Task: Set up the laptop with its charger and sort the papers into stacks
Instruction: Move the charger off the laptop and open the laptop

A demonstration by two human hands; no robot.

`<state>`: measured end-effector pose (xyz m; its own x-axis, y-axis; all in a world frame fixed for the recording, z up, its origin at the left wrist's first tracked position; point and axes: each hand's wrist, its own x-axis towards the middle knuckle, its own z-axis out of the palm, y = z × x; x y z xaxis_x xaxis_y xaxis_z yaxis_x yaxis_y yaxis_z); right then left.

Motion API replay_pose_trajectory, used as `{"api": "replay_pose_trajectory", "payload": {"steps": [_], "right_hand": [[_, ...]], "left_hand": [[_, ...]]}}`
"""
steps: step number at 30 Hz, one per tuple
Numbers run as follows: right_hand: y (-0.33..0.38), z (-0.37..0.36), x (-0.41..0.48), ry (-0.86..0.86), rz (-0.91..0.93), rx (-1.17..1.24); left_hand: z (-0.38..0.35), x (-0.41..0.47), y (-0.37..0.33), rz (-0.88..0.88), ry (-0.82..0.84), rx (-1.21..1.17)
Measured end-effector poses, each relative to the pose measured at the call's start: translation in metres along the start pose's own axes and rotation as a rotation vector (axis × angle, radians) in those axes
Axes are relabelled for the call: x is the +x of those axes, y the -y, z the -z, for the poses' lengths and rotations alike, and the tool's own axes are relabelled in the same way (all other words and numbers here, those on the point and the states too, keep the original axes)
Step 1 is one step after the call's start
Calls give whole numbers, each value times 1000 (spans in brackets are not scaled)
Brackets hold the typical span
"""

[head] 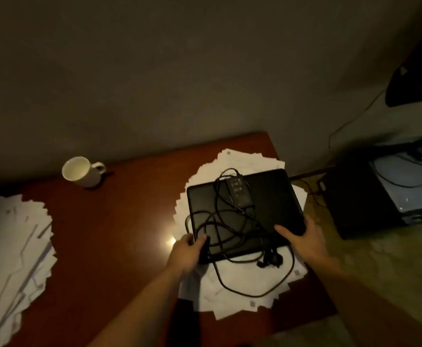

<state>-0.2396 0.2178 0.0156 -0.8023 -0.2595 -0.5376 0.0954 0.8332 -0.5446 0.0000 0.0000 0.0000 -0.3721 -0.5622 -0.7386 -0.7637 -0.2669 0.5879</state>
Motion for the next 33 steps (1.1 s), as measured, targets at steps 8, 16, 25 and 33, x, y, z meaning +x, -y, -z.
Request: {"api": "replay_pose_trajectory", "payload": {"steps": [8,16,25,33], "right_hand": [[42,-4,25,-25,56,-23],[64,-14,29,-189,55,2],[87,-31,6,-197,93,43],[127,-75,-27,-173,145,101]], "left_hand": [[-16,20,-35,47,-251,-333],[-31,36,-48,193,-277,-581],[-2,16,-45,156,-334,-670],[64,3,-26,114,-469,-632]]}}
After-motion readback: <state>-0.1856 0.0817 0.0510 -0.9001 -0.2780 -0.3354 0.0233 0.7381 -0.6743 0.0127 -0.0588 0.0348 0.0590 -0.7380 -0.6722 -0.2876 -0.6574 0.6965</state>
